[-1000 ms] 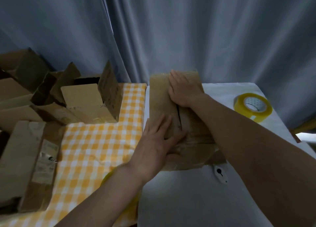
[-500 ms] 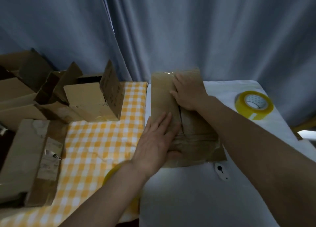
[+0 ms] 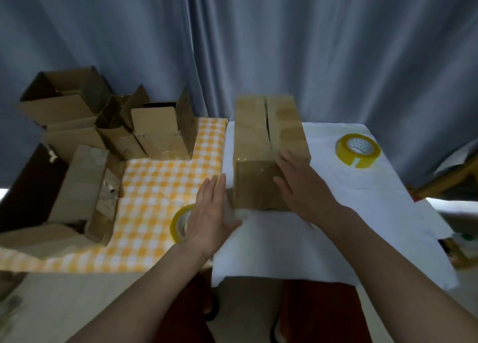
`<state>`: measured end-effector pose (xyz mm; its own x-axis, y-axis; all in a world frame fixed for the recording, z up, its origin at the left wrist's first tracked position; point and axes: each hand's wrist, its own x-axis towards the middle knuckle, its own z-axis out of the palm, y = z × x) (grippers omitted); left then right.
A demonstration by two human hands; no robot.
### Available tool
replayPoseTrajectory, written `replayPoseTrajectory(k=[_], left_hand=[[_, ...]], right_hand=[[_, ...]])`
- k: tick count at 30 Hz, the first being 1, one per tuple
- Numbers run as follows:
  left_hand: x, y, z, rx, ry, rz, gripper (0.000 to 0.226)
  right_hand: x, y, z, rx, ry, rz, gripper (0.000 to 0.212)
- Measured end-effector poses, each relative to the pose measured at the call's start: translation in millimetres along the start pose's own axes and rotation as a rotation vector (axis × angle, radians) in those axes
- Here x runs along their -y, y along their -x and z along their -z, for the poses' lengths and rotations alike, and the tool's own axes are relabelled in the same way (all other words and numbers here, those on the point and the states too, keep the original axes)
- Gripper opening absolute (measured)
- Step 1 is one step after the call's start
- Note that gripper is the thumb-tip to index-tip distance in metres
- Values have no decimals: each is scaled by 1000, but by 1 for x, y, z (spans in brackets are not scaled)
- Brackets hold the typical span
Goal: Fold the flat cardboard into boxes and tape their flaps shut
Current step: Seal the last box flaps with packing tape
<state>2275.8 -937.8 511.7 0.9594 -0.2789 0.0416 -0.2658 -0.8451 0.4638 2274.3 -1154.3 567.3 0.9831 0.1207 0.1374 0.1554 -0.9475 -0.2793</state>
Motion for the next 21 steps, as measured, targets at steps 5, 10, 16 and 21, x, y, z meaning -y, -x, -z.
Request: replayPoseTrajectory(k=[5, 10, 16, 21], left_hand=[[60, 74, 1, -120, 90, 176, 61], [108, 119, 2, -65, 218, 460, 8], [127, 138, -6, -17, 245, 548, 24], [130, 137, -9, 3, 298, 601, 25]], right_hand=[[39, 36, -31, -231, -73, 153, 22], [77, 55, -101, 172, -117, 142, 26], [126, 32, -151, 327, -54, 206, 40], [142, 16, -170, 418, 142, 221, 36]])
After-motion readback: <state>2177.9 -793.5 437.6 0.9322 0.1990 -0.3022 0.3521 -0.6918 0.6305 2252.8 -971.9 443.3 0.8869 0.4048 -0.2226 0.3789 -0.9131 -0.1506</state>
